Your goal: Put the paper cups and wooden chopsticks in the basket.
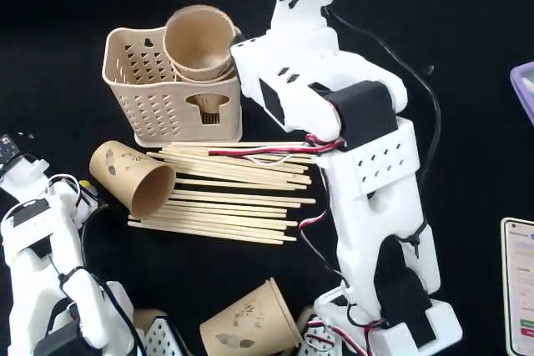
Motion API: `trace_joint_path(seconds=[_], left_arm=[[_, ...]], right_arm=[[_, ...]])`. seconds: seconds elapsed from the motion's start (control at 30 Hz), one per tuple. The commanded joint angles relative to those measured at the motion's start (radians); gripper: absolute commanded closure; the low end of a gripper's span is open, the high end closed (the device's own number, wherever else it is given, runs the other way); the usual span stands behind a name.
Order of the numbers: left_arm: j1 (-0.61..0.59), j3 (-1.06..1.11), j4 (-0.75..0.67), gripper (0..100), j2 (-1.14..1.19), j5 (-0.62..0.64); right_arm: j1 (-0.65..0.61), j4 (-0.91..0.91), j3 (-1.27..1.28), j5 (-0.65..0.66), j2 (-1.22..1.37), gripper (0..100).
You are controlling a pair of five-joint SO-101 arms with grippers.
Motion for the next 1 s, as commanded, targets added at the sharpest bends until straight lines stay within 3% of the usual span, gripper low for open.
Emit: trace_joint_path(seconds=[0.0,0.2,0.4,0.7,0.83,0.97], left_arm=[[-0.004,-0.015,-0.009,78,-0.026,0.005],[-0.01,-0.013,-0.009,78,-0.026,0.005],[-0.007,-0.013,-0.009,78,-0.026,0.005],[-0.012,-0.015,-0.009,78,-0.026,0.005],[-0.012,-0.015,-0.009,78,-0.026,0.005],[-0.012,-0.016,-0.009,78,-0.026,0.005]], right_arm=[[0.011,-0.052,-0.007,0.002,0.012,69.2],[0.018,-0.161,0.044,0.002,0.084,69.2],[-0.057,0.08,0.041,0.015,-0.01,69.1],[-0.261,0.242,0.271,0.273,-0.2,69.1],[-0.364,0.103,0.598,0.334,-0.34,69.1],[-0.439,-0.215,0.987,0.414,-0.456,69.1]])
